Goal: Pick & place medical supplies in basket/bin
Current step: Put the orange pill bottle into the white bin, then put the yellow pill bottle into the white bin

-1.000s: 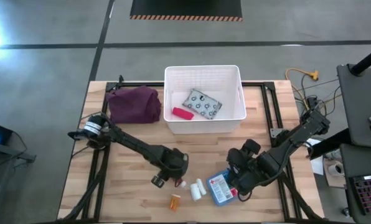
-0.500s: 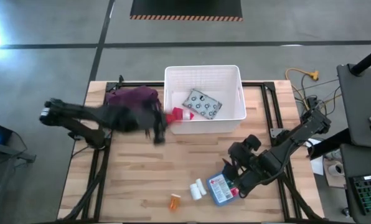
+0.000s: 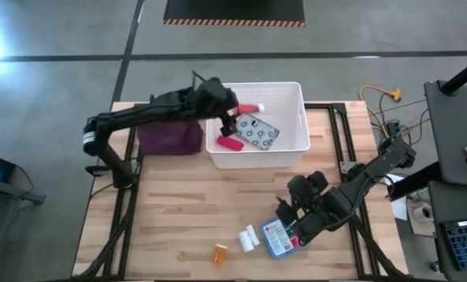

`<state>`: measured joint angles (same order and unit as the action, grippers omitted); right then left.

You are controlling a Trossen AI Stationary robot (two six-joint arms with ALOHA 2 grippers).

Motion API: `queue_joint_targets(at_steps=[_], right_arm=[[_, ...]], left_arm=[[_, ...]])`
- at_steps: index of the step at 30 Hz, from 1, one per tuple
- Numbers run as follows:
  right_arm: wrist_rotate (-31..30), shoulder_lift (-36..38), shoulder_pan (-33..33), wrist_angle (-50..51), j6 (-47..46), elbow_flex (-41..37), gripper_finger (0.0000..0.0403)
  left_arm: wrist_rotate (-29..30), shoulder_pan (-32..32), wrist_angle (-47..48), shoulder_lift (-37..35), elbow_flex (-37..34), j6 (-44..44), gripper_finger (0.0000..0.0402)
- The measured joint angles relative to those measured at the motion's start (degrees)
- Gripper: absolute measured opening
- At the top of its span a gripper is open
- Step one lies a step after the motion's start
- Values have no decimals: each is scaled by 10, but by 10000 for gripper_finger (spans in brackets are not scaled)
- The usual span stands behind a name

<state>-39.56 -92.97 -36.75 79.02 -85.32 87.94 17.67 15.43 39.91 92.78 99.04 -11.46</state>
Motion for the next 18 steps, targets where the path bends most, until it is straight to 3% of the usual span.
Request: queue_joint_targets(at_steps=[5, 9, 12, 15, 18], right_arm=[[9, -2, 0, -5, 13, 0, 370], [10, -2, -1, -5, 40, 0, 370], [10, -2, 2, -4, 52, 0, 370], [30, -2, 13, 2, 44, 0, 370], [77, -2, 33, 20, 20, -1, 370]], left_arm=[[-8, -6, 210, 42, 92, 4, 306], [-104, -42, 308, 7, 84, 103, 309], [-146, -104, 304, -65, 6, 228, 310], [-140, -193, 269, -140, -112, 389, 310], [-99, -294, 152, -204, -247, 584, 310]])
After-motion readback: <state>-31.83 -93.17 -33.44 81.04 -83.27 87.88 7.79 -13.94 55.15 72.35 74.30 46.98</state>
